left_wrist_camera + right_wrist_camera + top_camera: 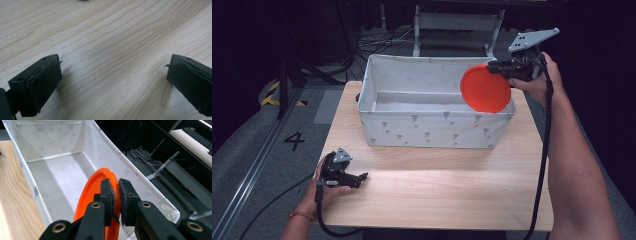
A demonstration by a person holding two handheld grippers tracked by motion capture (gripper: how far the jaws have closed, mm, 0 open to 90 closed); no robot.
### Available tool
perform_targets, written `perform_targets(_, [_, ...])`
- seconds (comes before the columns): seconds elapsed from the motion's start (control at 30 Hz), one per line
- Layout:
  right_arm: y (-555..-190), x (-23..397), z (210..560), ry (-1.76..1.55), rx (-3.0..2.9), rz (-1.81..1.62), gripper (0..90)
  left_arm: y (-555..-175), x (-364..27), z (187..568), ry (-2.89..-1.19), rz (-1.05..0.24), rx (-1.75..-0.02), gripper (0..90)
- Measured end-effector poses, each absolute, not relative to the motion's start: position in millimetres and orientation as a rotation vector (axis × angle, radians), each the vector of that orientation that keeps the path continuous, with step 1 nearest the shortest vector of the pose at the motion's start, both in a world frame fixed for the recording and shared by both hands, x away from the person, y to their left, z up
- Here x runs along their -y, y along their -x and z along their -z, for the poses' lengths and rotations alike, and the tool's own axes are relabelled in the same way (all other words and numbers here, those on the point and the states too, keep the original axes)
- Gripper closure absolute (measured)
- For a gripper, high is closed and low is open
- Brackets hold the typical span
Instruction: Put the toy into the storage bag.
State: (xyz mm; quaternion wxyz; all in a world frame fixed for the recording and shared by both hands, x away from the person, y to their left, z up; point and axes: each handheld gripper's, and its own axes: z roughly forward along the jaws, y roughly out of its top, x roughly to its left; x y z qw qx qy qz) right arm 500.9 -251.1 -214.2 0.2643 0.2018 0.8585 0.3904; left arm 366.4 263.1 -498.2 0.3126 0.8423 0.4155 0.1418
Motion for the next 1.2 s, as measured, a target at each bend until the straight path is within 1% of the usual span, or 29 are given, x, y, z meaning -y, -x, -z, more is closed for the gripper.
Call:
perform_targets(0.33, [-509.9, 244.1, 225.4, -0.524, -2.360, -0.997, 82.7, -366.9, -263.3, 498.2, -2.225, -0.376, -1.091, 0.2])
perform_targets(0.53, [-512.6, 238.6, 239.0, -0.474, -2.430, -0.966, 82.5, -366.9, -263.4, 498.2, -2.225, -0.376, -1.090, 0.2])
perform_targets(0.83, [-513.6, 230.0, 257.4, -0.367, -2.561, -0.846, 82.4, -366.9, -263.4, 498.2, -2.225, -0.376, -1.090, 0.2])
perform_targets(0.93, [-515.8, 224.2, 268.0, -0.305, -2.648, -0.737, 82.5, -367.0, -263.4, 498.2, -2.225, -0.375, -1.089, 0.2])
perform_targets(1.2, [-519.5, 219.4, 279.5, -0.269, -2.739, -0.639, 82.4, -367.1, -263.4, 498.2, -2.226, -0.374, -1.087, 0.2])
